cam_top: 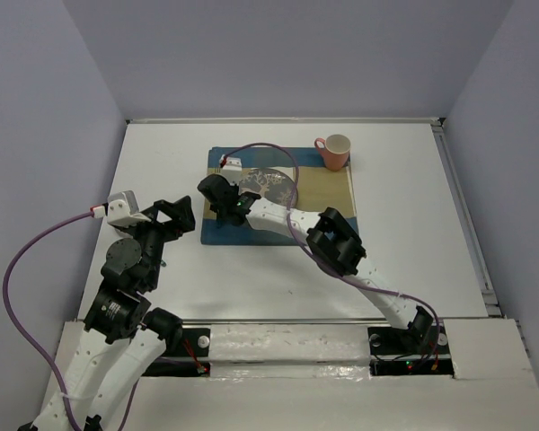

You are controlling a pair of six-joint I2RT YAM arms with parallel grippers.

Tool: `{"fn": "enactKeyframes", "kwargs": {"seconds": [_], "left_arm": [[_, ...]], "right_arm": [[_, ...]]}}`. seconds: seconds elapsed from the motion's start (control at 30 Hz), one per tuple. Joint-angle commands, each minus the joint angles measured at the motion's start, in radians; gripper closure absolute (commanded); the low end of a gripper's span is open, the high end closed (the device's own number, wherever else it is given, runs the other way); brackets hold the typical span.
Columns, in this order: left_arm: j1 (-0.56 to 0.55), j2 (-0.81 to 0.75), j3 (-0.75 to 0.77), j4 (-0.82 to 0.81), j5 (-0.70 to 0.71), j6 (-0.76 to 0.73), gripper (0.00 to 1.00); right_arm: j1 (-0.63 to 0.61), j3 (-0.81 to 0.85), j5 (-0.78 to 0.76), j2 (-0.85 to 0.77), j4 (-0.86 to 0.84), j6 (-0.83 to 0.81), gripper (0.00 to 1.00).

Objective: Set the dinner table for one person

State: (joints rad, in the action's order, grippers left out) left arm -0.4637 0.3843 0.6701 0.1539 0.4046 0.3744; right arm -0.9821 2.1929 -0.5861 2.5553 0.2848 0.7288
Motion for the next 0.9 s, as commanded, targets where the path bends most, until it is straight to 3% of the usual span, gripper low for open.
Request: {"fn": "enactKeyframes", "kwargs": {"seconds": [0.0, 0.57, 0.77, 0.8, 0.87], "left_arm": [[0.002, 0.005, 0.034, -0.051, 0.019, -0.012, 0.01], [0.028, 0.007, 0.031, -0.057, -0.001, -0.014, 0.01], [0.045, 0.016, 0.055, -0.068, 0.002, -0.003, 0.01], [0.046, -0.01, 0.066, -0.08, -0.03, 0.009, 0.01], [0.046, -0.054, 0.074, -0.146, -0.068, 0.011, 0.01]], "right_arm": [[0.002, 0.022, -0.012, 0.006, -0.018, 0.02, 0.82], [0.002, 0.008, -0.009, -0.044, -0.033, -0.011, 0.62], [-0.055, -0.182, -0.009, -0.196, -0.246, -0.144, 0.6], [-0.079, -0.197, -0.003, -0.21, -0.293, -0.166, 0.54], [-0.102, -0.232, 0.025, -0.236, -0.346, -0.241, 0.53]]}}
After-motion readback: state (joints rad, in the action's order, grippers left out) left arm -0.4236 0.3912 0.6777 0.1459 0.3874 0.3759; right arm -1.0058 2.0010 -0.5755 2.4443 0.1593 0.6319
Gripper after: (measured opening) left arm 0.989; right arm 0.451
